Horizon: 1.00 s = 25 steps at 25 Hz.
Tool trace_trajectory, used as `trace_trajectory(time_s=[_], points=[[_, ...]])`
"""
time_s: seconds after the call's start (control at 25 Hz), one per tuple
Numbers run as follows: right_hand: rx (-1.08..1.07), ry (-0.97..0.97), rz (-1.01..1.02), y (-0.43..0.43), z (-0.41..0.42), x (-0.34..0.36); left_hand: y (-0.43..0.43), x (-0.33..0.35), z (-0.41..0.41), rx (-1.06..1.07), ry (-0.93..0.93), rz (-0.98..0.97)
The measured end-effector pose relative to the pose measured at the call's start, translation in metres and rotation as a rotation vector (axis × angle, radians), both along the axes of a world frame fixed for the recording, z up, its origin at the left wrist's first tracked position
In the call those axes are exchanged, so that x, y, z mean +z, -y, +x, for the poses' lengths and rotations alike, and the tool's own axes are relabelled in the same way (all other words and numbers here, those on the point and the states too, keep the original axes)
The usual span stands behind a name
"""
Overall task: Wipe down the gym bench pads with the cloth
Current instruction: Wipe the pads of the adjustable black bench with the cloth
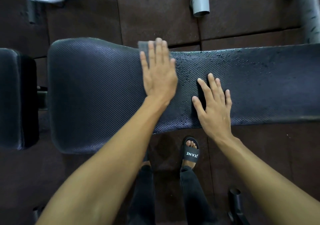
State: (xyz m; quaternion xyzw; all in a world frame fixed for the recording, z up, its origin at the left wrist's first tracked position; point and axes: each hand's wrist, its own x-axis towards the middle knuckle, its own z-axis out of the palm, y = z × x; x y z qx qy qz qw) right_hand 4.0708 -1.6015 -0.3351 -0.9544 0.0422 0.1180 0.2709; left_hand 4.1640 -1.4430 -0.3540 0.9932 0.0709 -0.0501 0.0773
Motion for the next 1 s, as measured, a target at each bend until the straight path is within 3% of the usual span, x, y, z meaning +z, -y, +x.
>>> trace_trajectory(time_s=[0.16, 0.24, 0.32, 0.44, 0.56, 0.72, 0.88, 1.0], points=[[-0.255, 0.092, 0.374, 0.007, 0.012, 0.016, 0.068, 0.014, -0.059, -0.166, 0.028, -0.122], [-0.325, 0.150, 0.406, 0.006, 0.017, 0.028, 0.062, 0.022, -0.078, -0.214, 0.023, -0.244], [-0.218, 0.124, 0.341, -0.007, 0.021, 0.037, 0.027, 0.025, -0.076, -0.124, 0.101, -0.290], [0.111, -0.015, 0.047, -0.047, 0.019, 0.025, -0.051, 0.019, -0.068, 0.146, 0.110, -0.156], [0.120, 0.033, -0.181, -0.072, 0.034, 0.002, -0.096, 0.010, -0.069, 0.120, 0.047, -0.108], [0.021, 0.124, -0.269, -0.108, 0.040, -0.008, -0.107, 0.003, -0.075, 0.047, 0.084, -0.099], [0.258, 0.239, -0.253, -0.127, -0.031, -0.010, -0.107, 0.002, -0.074, 0.042, 0.088, -0.090], [0.354, 0.274, -0.315, -0.073, -0.063, -0.013, -0.102, 0.004, -0.073, 0.070, 0.086, -0.077]])
